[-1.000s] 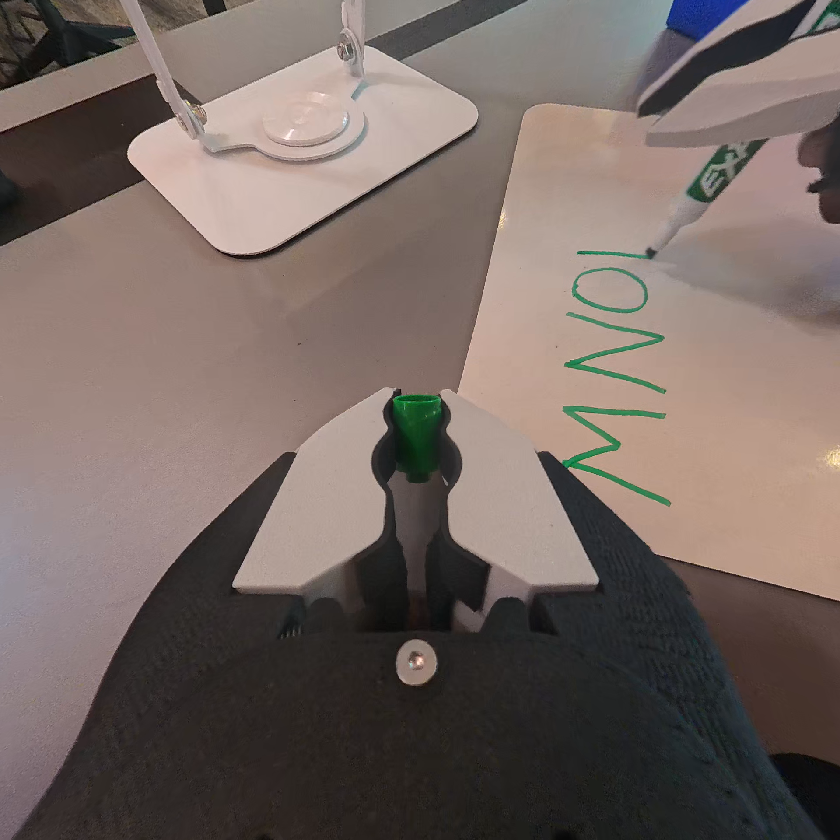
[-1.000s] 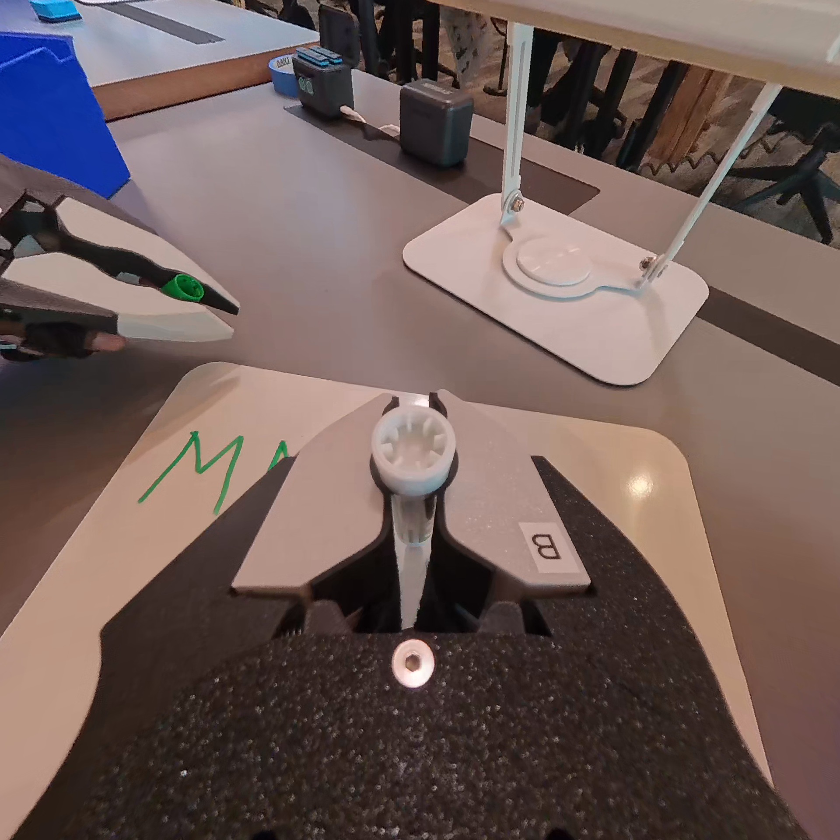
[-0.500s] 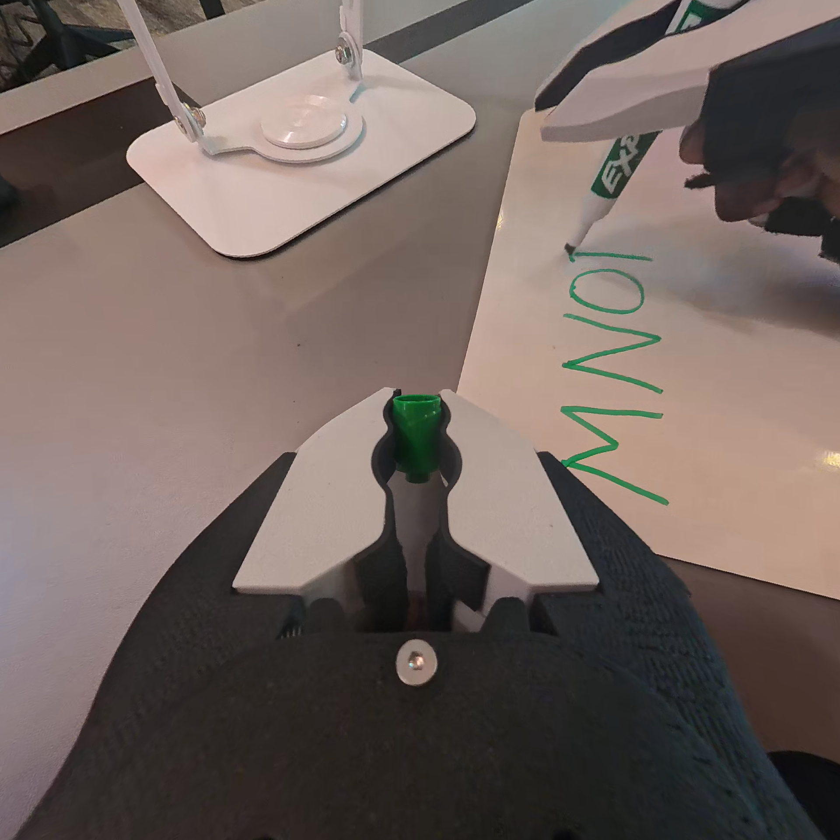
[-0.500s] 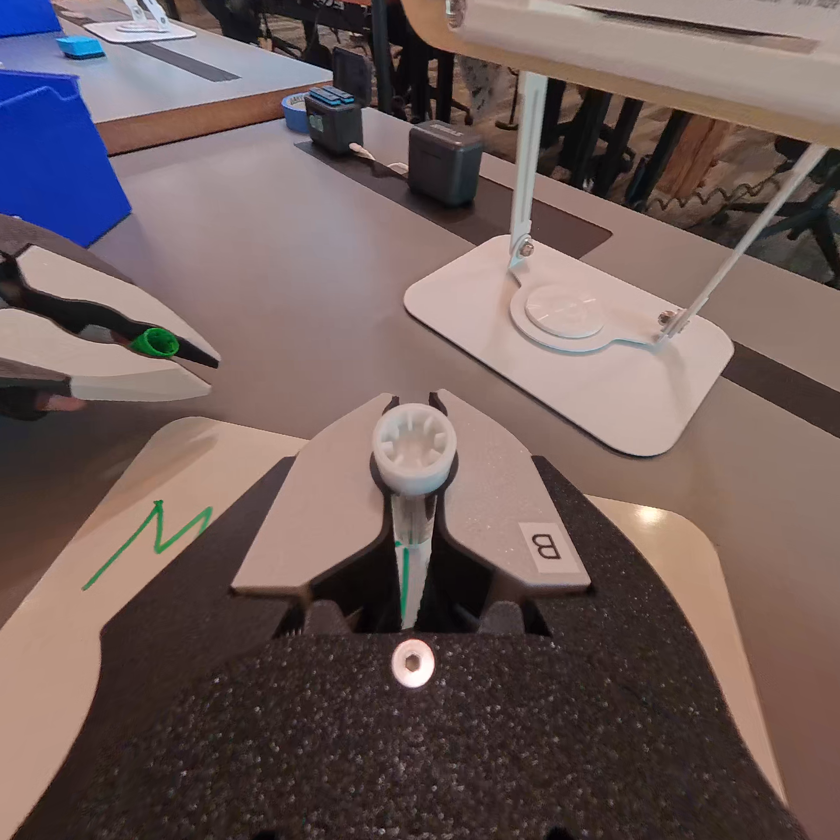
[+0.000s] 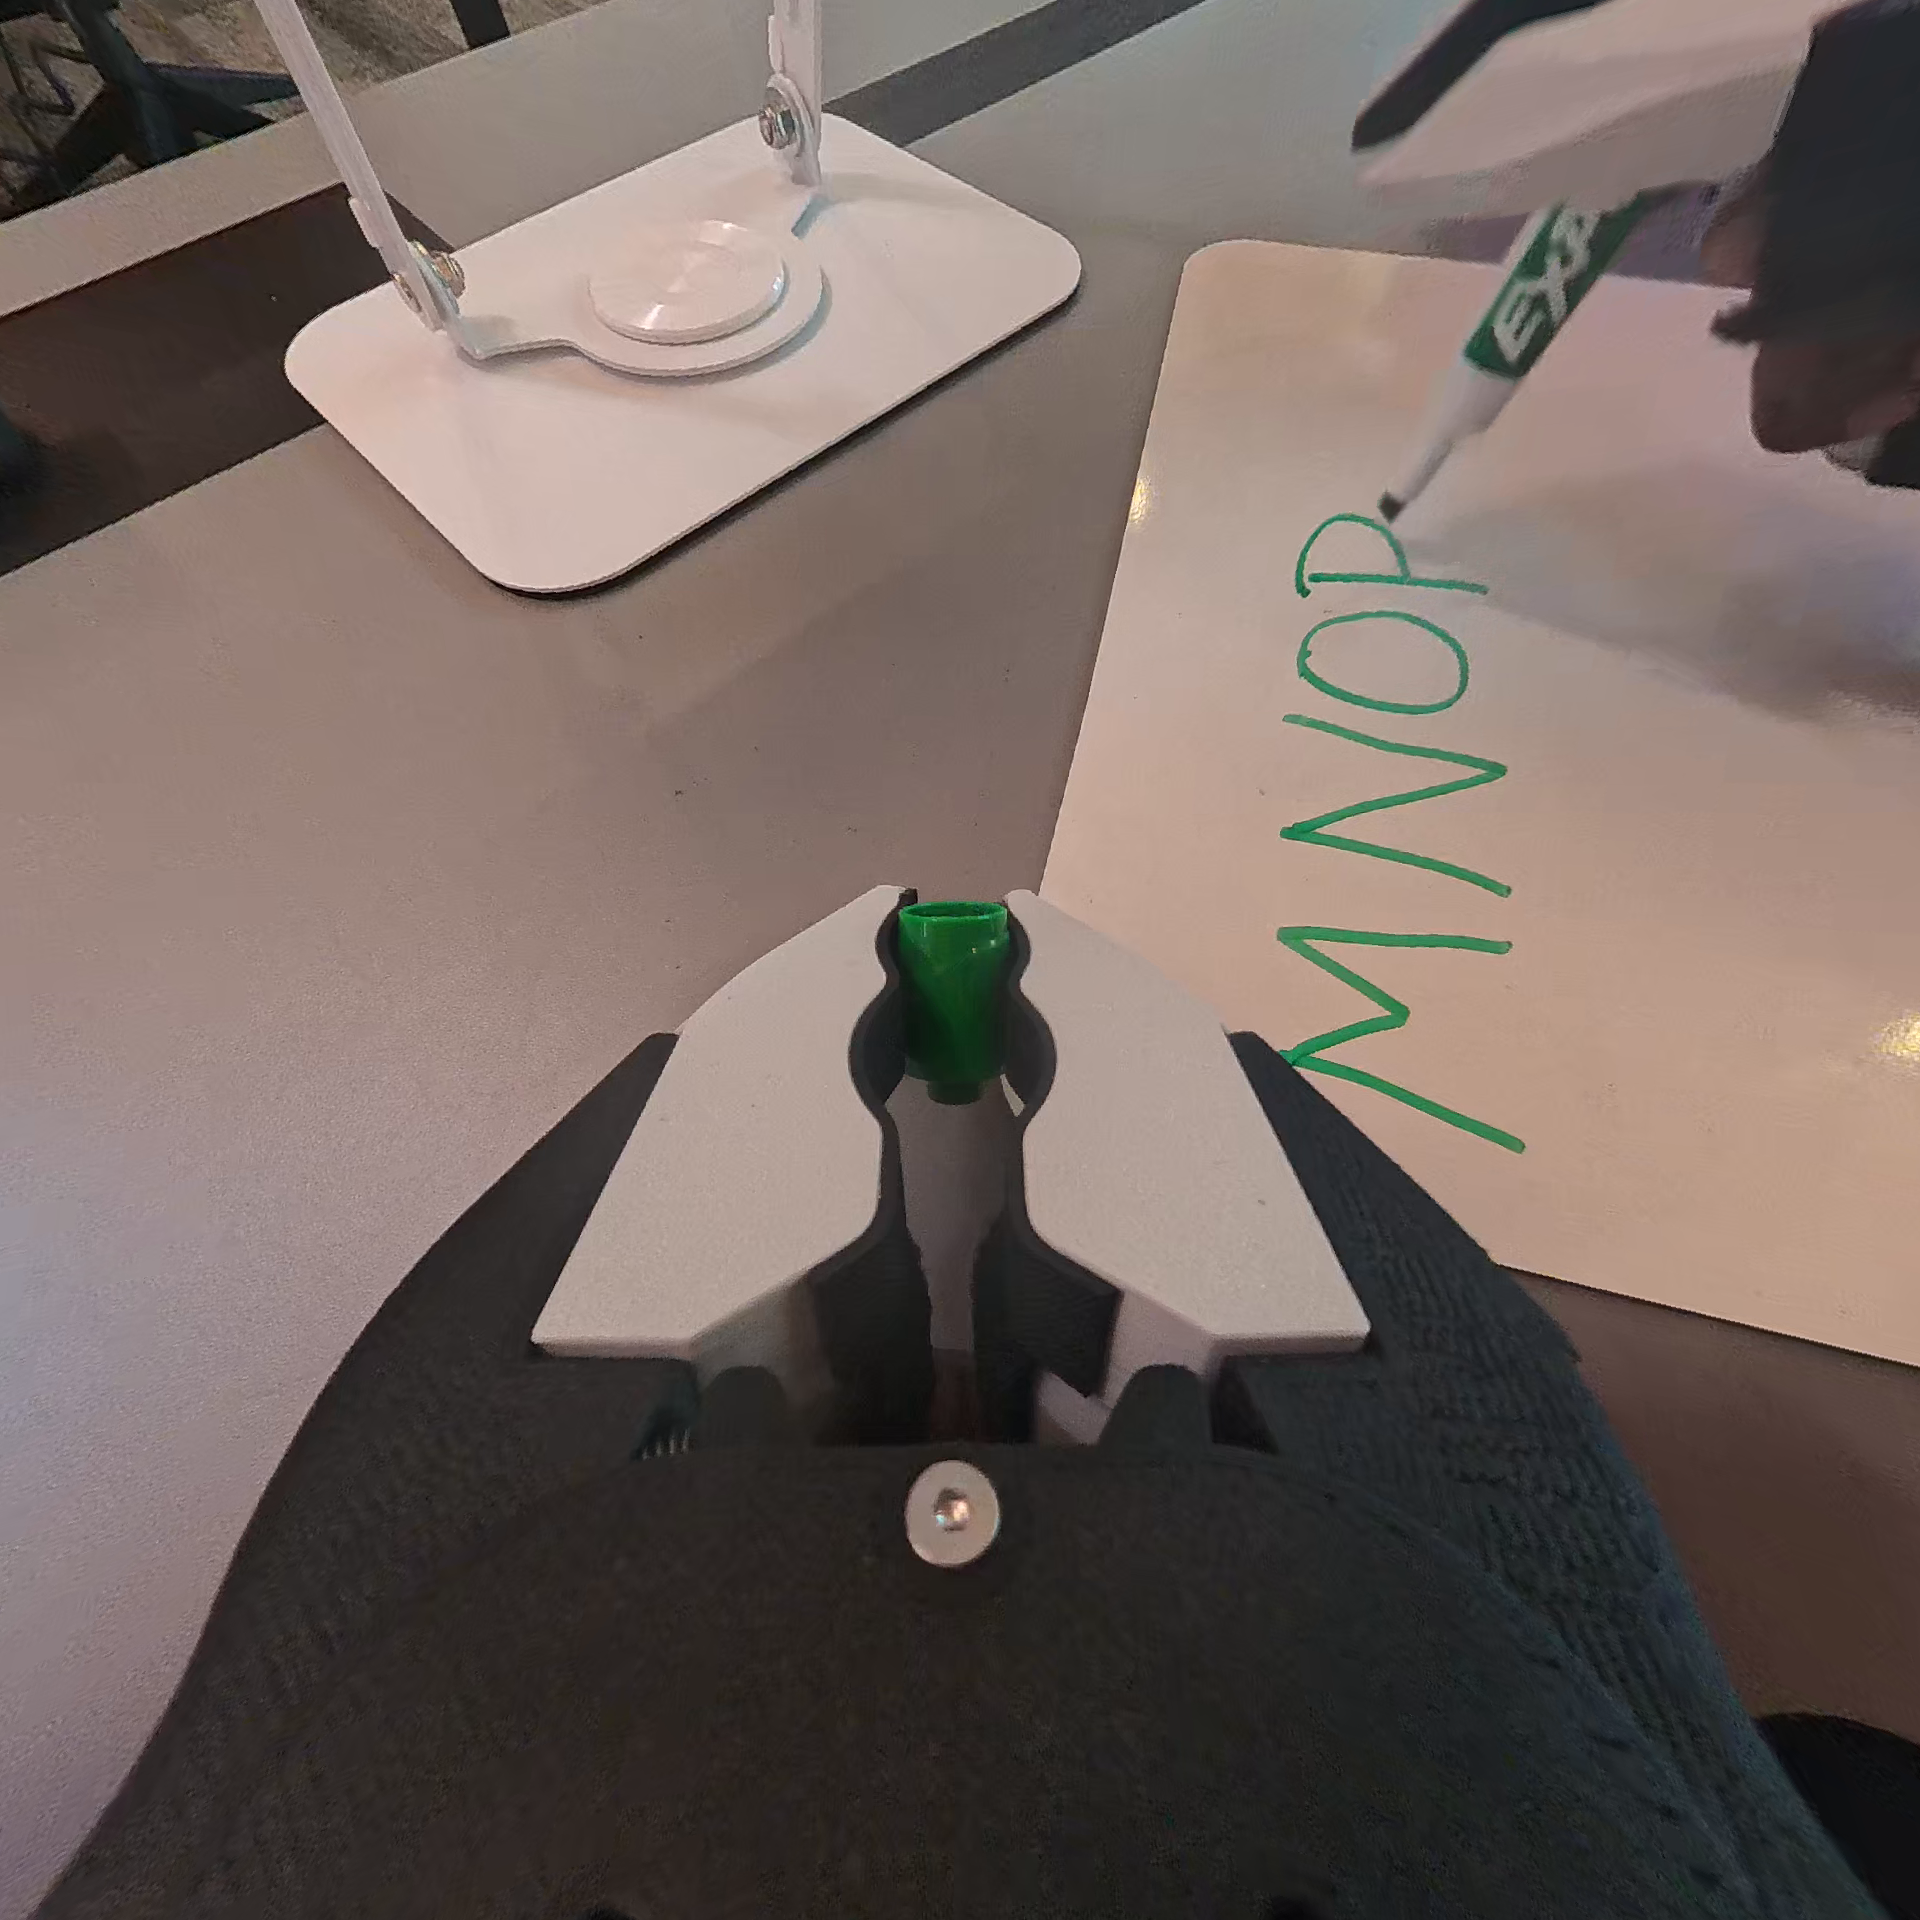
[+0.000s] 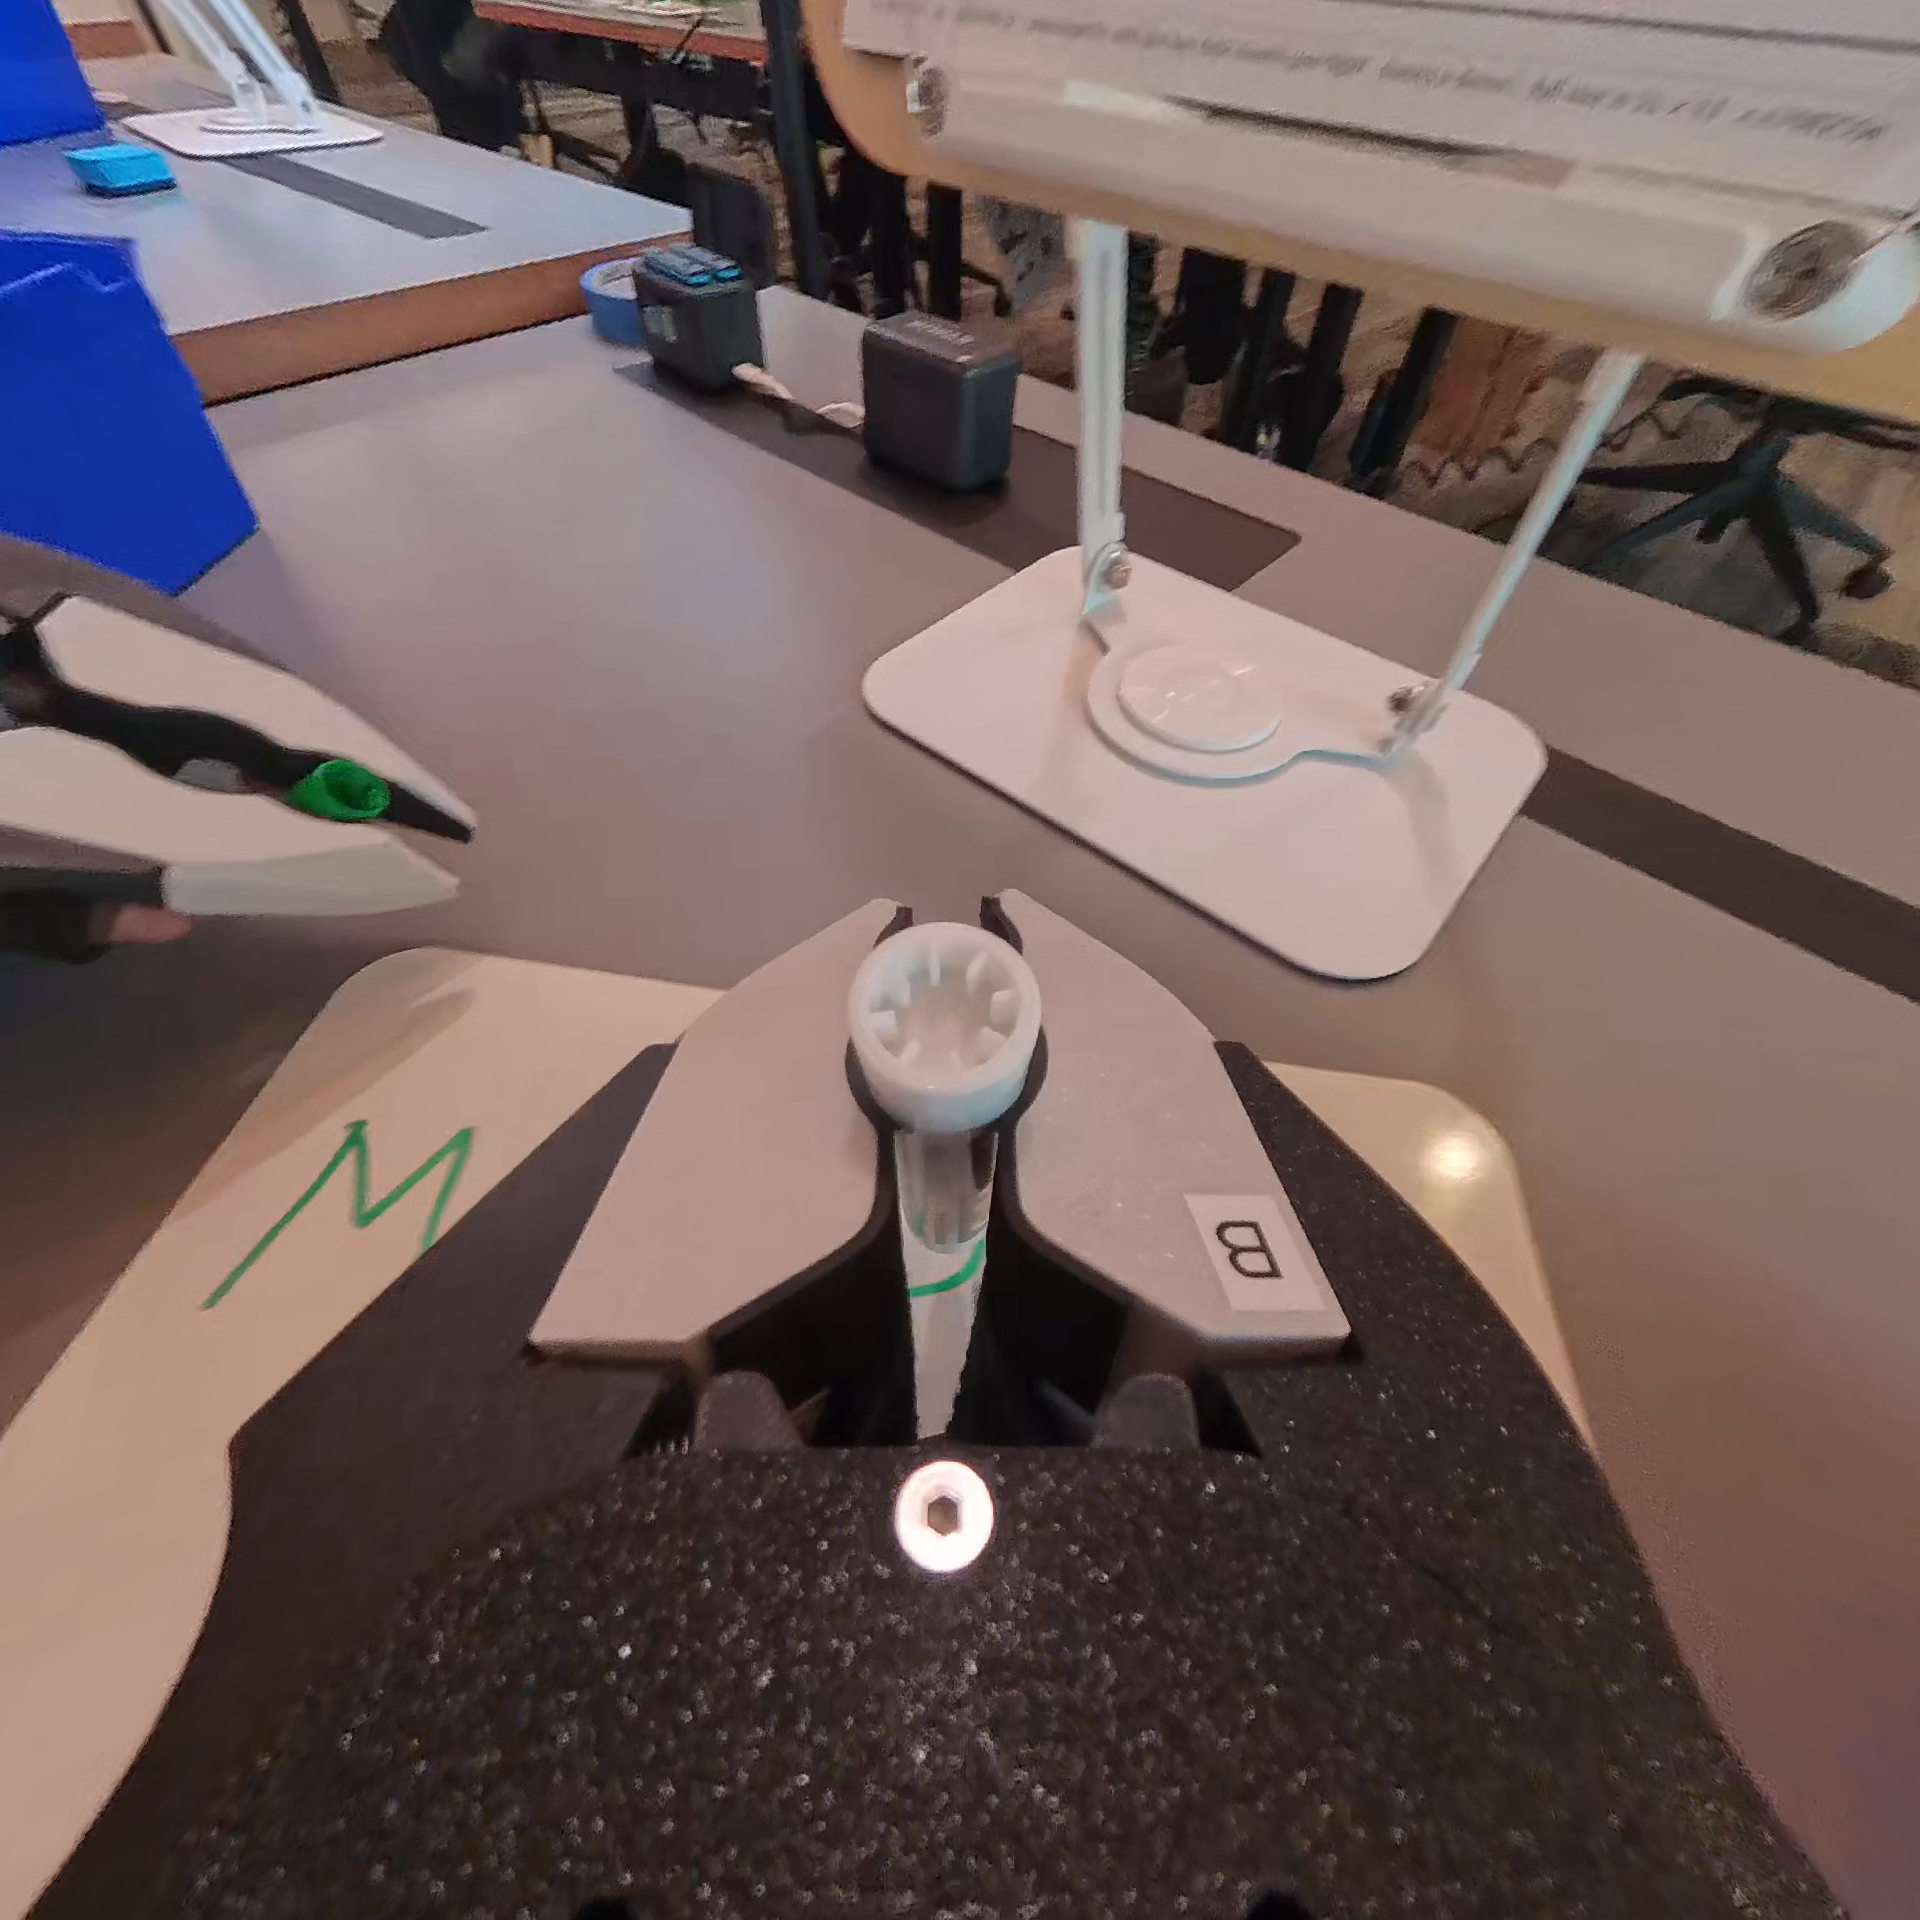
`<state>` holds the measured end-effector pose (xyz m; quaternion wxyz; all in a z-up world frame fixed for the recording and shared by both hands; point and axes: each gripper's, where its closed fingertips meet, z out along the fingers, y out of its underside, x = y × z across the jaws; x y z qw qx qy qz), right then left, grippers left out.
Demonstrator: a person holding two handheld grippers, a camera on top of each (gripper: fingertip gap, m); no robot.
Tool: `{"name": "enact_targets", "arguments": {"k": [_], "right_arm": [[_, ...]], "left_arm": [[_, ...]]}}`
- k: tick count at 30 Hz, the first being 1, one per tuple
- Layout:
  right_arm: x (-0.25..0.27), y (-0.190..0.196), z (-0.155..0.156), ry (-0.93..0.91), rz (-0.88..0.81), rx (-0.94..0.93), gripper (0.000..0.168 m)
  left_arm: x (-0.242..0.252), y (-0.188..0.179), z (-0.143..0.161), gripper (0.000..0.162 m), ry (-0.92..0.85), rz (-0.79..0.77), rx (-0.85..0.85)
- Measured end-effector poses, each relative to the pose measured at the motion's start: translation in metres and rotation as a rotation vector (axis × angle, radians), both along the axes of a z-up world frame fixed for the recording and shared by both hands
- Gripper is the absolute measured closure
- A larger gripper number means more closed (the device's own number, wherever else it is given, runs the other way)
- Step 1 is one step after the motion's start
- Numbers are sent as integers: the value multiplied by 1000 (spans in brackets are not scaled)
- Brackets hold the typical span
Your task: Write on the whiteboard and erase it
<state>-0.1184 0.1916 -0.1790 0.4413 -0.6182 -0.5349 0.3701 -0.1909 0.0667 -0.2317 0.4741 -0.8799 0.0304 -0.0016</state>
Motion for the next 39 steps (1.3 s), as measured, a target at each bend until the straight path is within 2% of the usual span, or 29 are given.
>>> {"name": "enact_targets", "arguments": {"k": [8, 18, 22, 27, 33, 39], "right_arm": [[-11, 33, -10, -37, -35, 18, 155], [10, 12, -14, -80, -18, 3, 155], [19, 24, -15, -109, -49, 46, 155], [5, 40, -13, -86, -64, 57, 155], [-20, 26, -12, -66, -4, 56, 155], [-7, 30, -4, -57, -21, 51, 155]], "left_arm": [[0, -1, 0, 148, -6, 1, -2], [0, 0, -2, 148, -2, -2, -8], [1, 0, -2, 148, 2, -7, -9], [1, 0, -2, 148, -3, -3, -9], [1, 0, -2, 148, -5, -6, -9], [1, 0, -3, 148, -5, -7, -11]]}}
